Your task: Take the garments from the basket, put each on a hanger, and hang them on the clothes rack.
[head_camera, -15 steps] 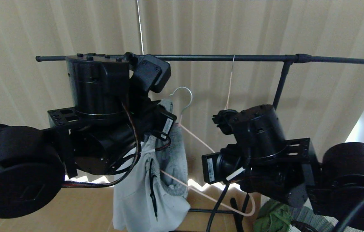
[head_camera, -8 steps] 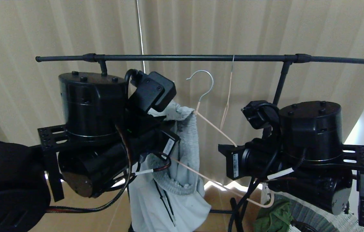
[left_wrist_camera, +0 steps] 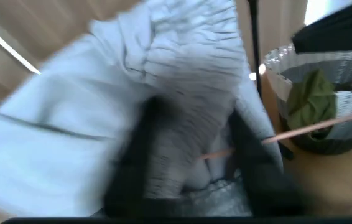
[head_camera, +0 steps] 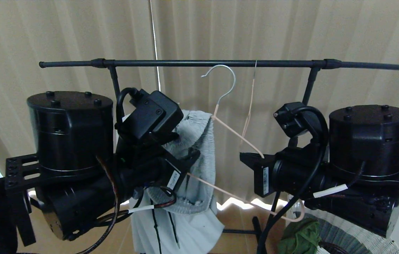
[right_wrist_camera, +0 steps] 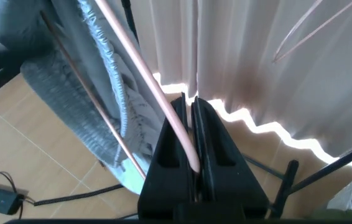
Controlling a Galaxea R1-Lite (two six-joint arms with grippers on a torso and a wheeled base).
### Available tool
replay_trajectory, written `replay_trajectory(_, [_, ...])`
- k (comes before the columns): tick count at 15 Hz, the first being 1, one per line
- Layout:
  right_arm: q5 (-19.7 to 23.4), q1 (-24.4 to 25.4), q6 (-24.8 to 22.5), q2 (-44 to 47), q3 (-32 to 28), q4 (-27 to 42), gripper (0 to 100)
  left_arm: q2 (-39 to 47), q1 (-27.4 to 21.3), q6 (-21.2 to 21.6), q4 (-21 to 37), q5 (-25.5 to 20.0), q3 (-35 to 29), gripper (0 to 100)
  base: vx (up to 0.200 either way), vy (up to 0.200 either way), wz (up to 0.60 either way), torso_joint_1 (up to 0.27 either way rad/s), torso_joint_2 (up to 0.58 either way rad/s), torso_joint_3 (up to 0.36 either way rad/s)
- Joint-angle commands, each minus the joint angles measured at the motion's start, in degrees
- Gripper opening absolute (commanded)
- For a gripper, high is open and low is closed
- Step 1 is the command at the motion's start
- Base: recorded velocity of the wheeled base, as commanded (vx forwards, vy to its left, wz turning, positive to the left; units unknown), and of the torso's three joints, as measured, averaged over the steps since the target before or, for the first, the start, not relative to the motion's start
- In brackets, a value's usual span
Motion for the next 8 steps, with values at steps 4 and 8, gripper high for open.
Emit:
replay_trajectory(4, [-0.02, -1.65, -0.5, -1.53, 0.57, 0.19, 0, -4.37, 0.0, 0.37, -0.15, -4.93, 4.74, 100, 0.0, 0.0, 0.0, 0.0, 0.0, 0.0])
replay_trajectory(8, [2.27, -7.27, -2.08, -2.41, 1.71, 0.1, 0, -10.35, 1.14, 0.54, -2.61, -4.93, 10.36, 100, 0.0, 0.0, 0.0, 0.0, 0.0, 0.0])
